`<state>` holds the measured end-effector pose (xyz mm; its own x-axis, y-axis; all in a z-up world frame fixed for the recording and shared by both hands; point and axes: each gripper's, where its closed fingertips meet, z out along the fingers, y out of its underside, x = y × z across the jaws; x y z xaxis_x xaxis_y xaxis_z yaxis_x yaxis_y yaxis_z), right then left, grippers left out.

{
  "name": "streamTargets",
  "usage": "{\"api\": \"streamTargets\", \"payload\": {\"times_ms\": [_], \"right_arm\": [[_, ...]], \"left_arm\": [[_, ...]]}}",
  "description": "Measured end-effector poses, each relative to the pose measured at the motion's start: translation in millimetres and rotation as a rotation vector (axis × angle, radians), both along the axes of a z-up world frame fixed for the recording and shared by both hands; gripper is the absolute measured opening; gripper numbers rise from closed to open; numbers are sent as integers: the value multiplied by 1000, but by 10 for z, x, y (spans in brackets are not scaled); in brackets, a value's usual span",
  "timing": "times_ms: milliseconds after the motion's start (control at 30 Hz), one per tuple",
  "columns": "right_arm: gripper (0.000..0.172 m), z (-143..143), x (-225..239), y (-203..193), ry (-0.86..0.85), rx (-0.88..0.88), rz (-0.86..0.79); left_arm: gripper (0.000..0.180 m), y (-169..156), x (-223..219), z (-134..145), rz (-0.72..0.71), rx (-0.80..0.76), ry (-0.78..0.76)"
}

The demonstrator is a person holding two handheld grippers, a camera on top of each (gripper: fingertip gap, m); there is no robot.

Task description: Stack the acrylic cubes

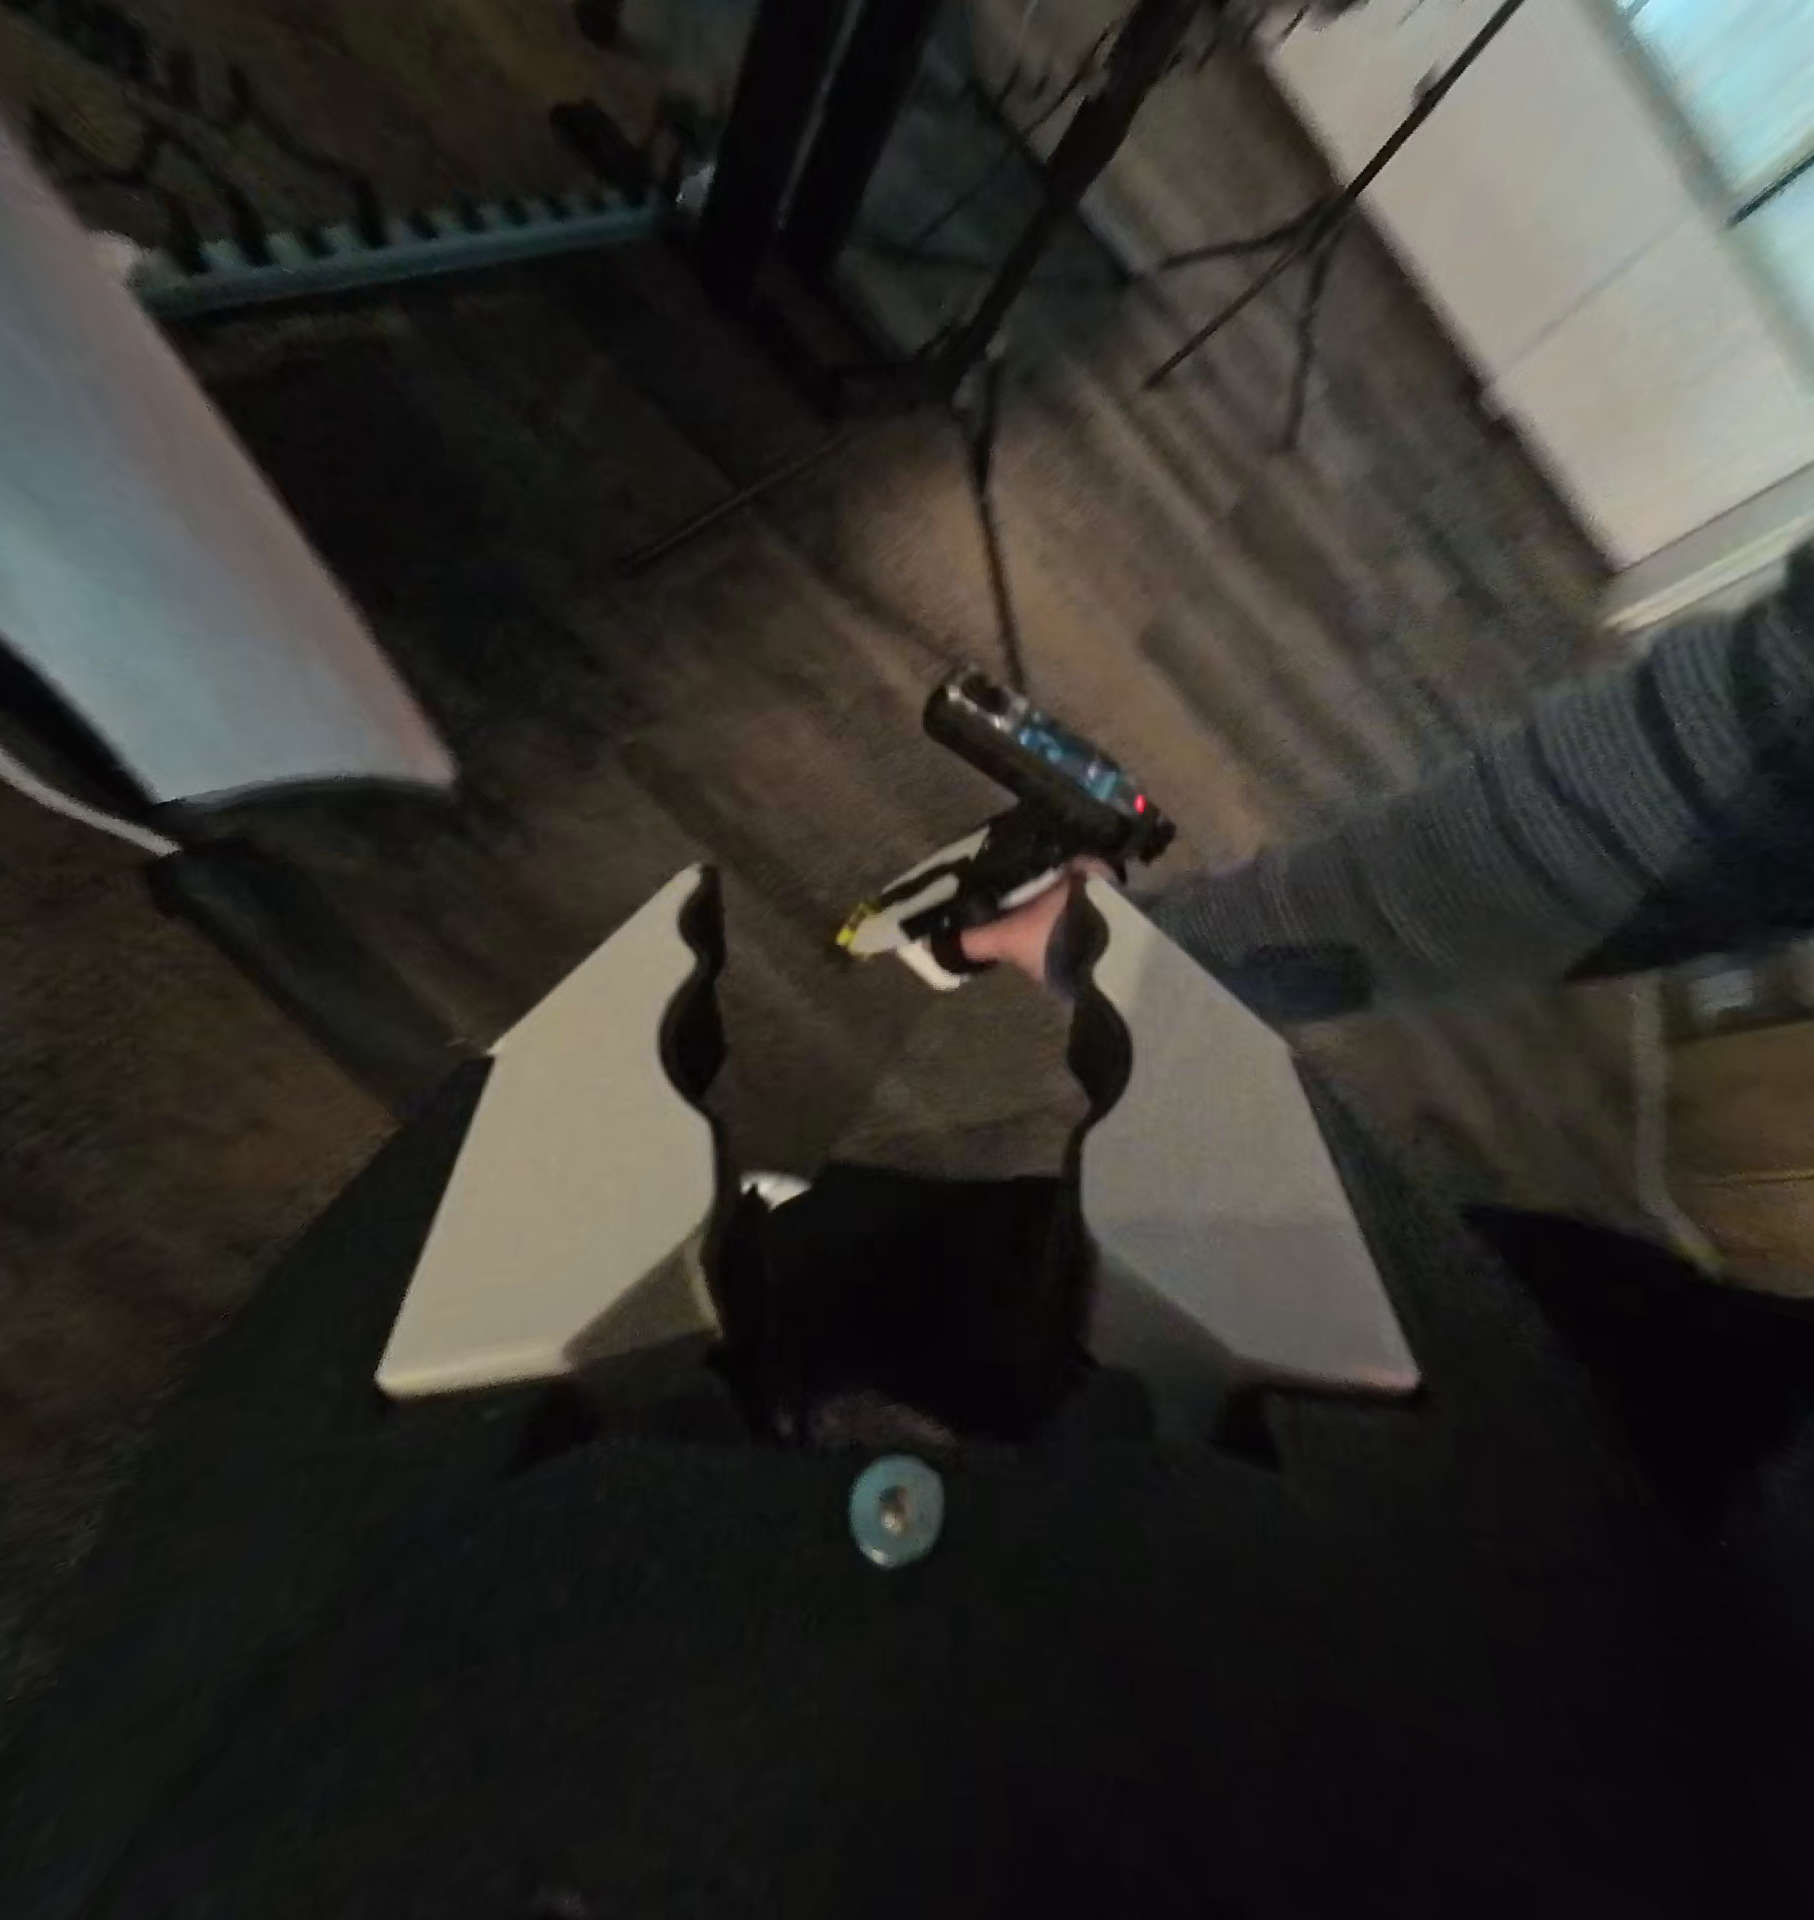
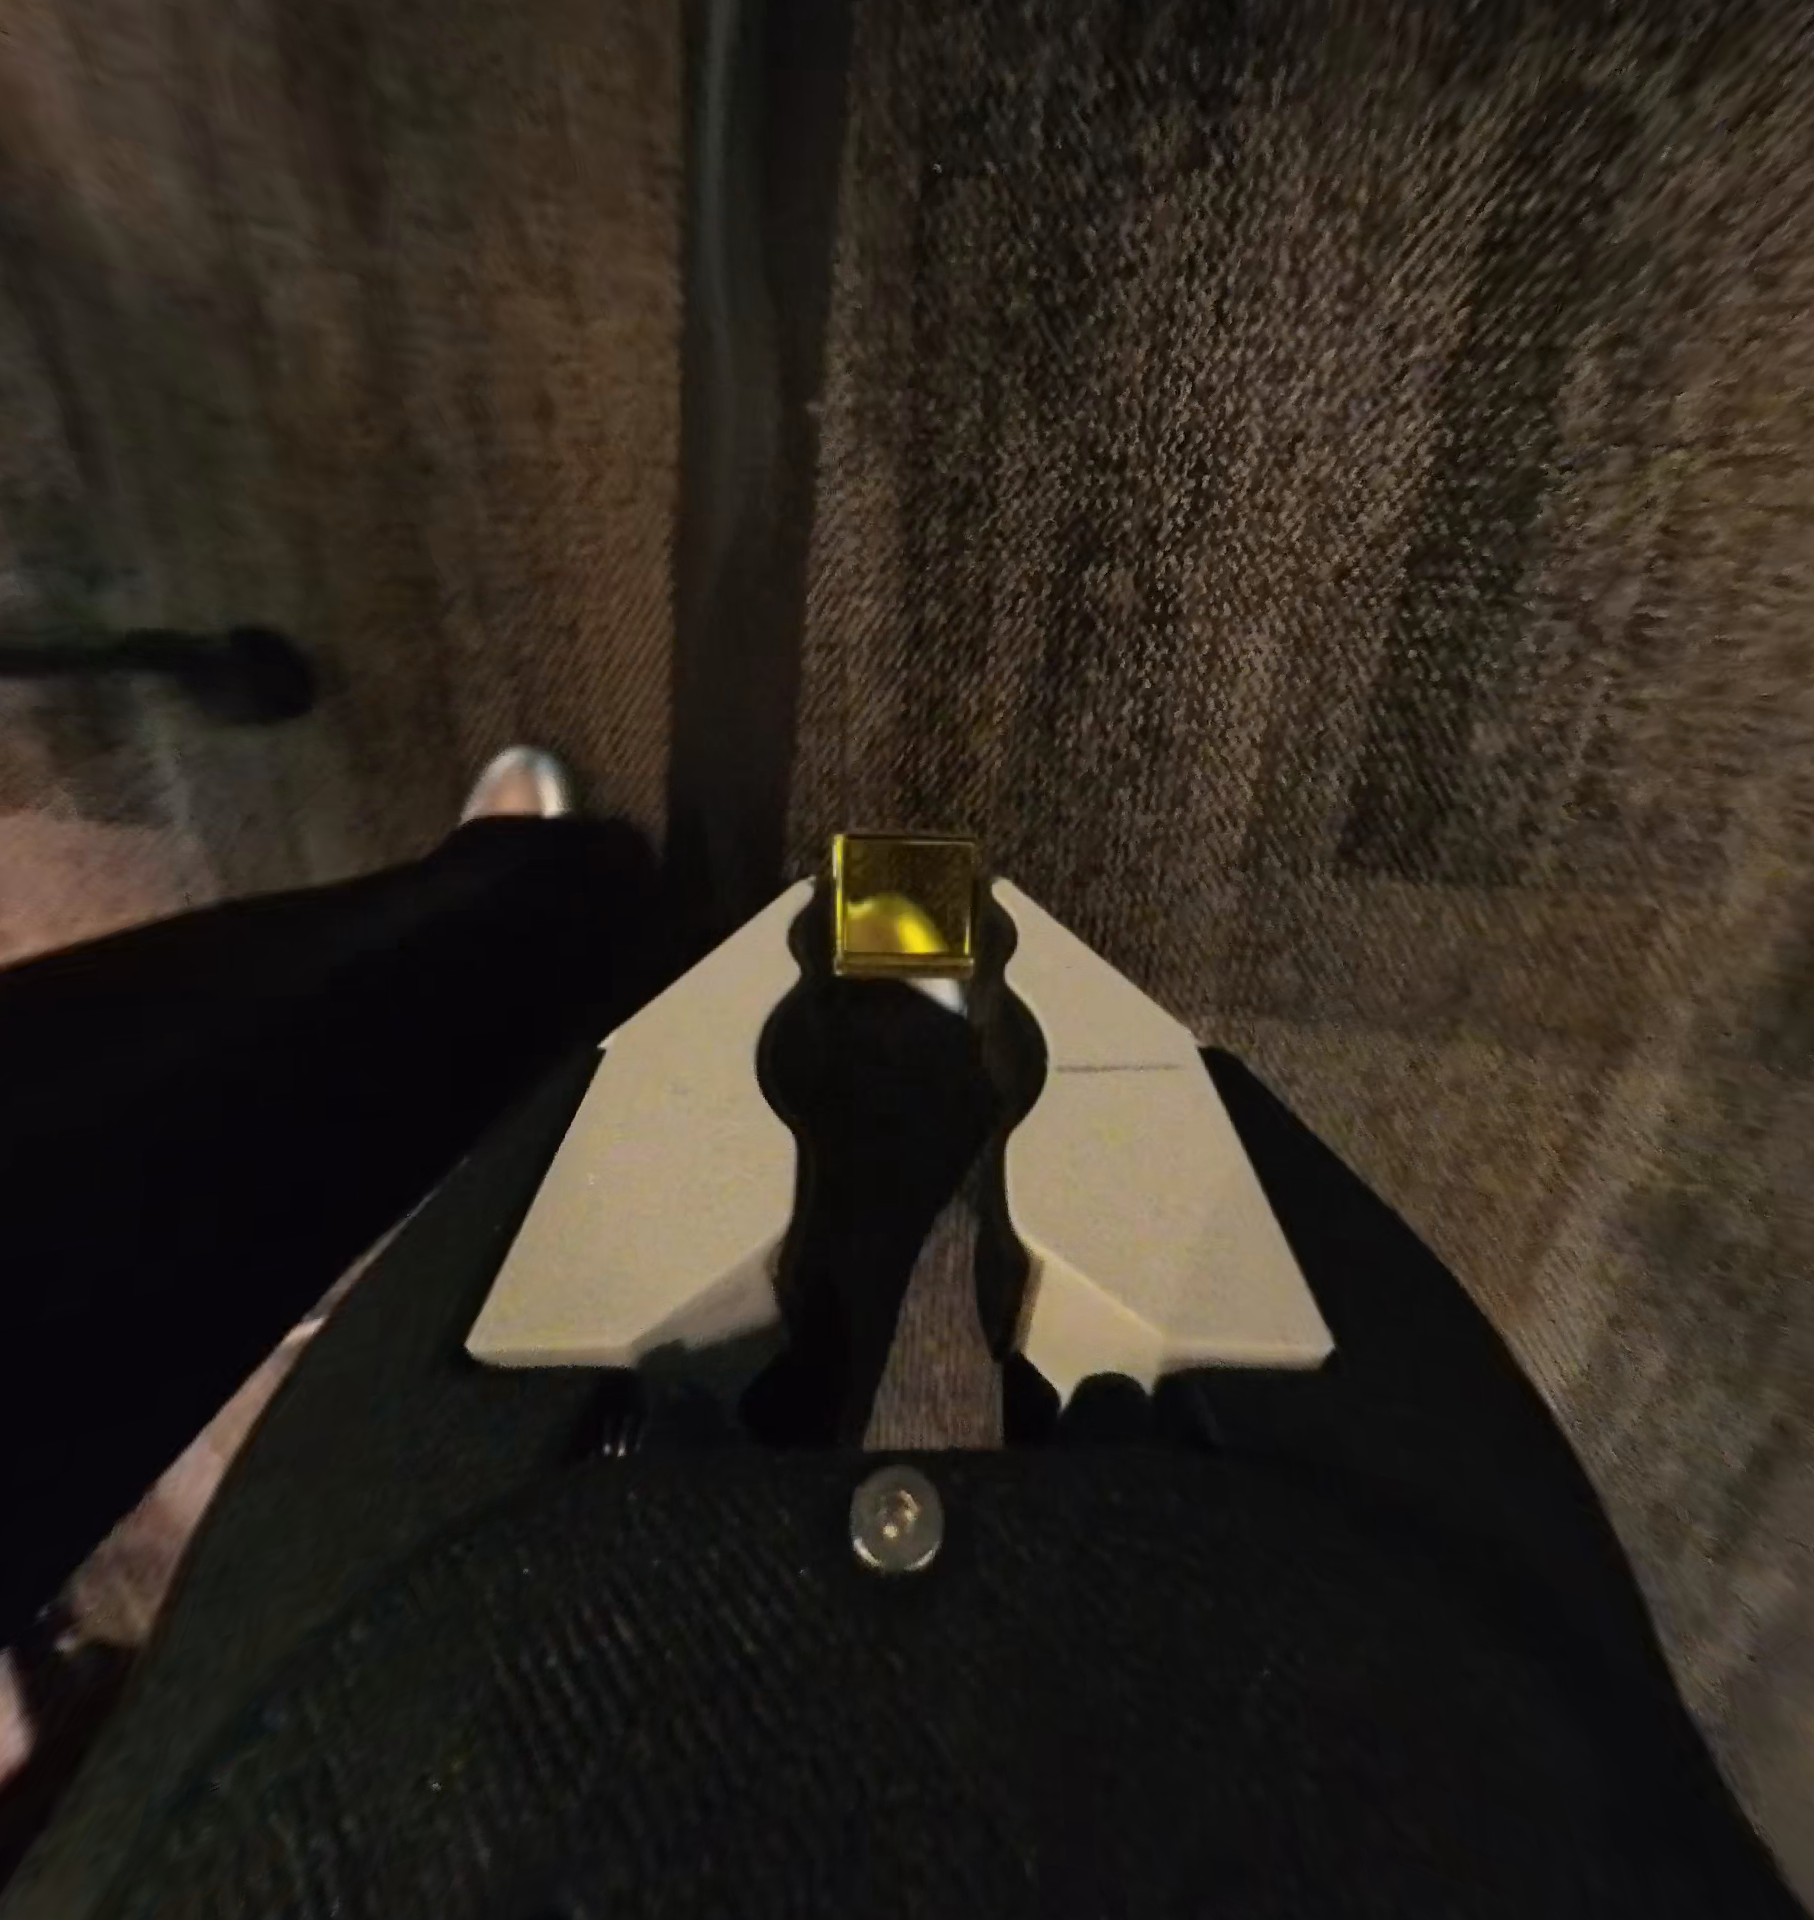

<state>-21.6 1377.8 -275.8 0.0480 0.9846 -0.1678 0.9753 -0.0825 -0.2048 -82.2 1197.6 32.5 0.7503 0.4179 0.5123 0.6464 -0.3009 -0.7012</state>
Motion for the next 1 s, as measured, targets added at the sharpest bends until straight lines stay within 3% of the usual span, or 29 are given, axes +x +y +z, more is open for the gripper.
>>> {"api": "streamTargets", "payload": {"times_ms": [100,167,233,333,433,533,700,833,1000], "right_arm": [[26,1111,196,-65,72,18,62],[26,1746,190,-100,152,33,112],[26,2256,111,-142,229,44,175],[26,2865,-143,-228,360,54,277],[26,3370,-504,-489,493,-11,409],[26,3834,-785,-965,584,-119,650],[26,4564,-909,-1844,726,-276,1118],[26,4955,-667,-2617,755,-495,1325],[26,5458,140,-3704,745,-779,1610]], "left_arm": [[67,77,-39,695,-56,58,14],[67,46,-60,1037,-128,4,159],[66,-65,-105,1175,-174,-132,339],[65,-224,-88,1359,-116,-154,355],[63,-519,-132,1581,89,-150,384],[60,-1003,-94,1803,401,-177,418],[57,-1789,499,2152,904,-176,474],[53,-2325,1302,2265,1234,-260,519],[52,-2901,2197,2323,1582,-312,510]]}}
